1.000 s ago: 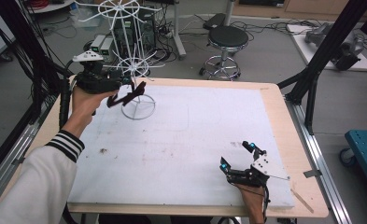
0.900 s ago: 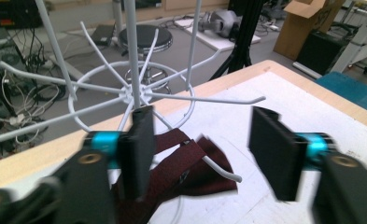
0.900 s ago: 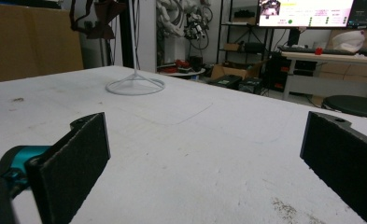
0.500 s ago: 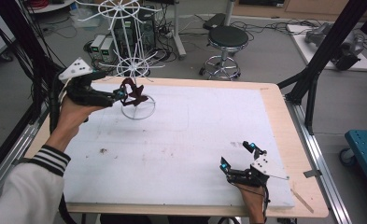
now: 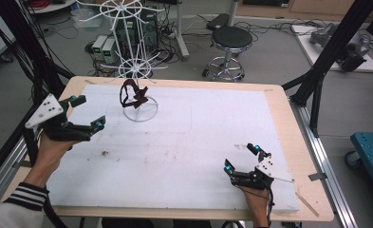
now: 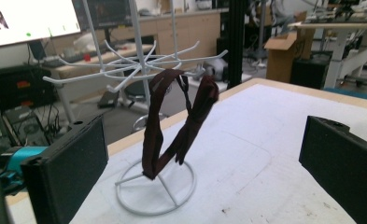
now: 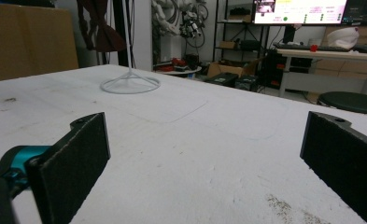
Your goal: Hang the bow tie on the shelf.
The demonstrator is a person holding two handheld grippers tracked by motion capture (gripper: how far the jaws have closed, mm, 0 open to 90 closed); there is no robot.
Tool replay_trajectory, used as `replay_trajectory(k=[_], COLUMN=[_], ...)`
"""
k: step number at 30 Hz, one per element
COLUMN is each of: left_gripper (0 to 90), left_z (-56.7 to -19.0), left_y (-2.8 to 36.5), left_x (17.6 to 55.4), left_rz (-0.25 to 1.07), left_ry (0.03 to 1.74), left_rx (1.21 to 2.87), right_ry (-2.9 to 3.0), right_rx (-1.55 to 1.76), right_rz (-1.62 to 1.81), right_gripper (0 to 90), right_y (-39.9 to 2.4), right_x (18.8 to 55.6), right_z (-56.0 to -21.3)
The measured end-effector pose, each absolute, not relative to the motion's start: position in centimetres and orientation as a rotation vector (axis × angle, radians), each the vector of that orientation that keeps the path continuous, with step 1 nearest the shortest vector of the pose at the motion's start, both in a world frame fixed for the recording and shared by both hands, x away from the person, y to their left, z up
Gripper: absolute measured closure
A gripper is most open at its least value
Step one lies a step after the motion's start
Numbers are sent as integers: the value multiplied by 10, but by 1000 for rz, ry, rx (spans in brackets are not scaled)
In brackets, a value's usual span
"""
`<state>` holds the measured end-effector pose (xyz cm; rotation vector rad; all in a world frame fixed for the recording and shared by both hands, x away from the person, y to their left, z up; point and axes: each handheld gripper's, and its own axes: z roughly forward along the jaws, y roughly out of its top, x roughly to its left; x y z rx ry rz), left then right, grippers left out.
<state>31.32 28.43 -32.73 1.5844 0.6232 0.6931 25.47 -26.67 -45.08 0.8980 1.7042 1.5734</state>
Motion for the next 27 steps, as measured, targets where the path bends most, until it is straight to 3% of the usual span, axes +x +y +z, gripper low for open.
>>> replay_trajectory(k=[9,27], left_gripper=[17,17], left_z=[-379,-445], left_y=[291,301], left_x=[281,269], left_rz=[668,677], left_ry=[566,660], left_rx=[1523,1412], right_ry=[1699,1698], right_rx=[904,901], right_rz=[1570,1575], right_gripper=[7,7], right_y=[-267,-266], right_x=[254,254], right_z=[-451,-451])
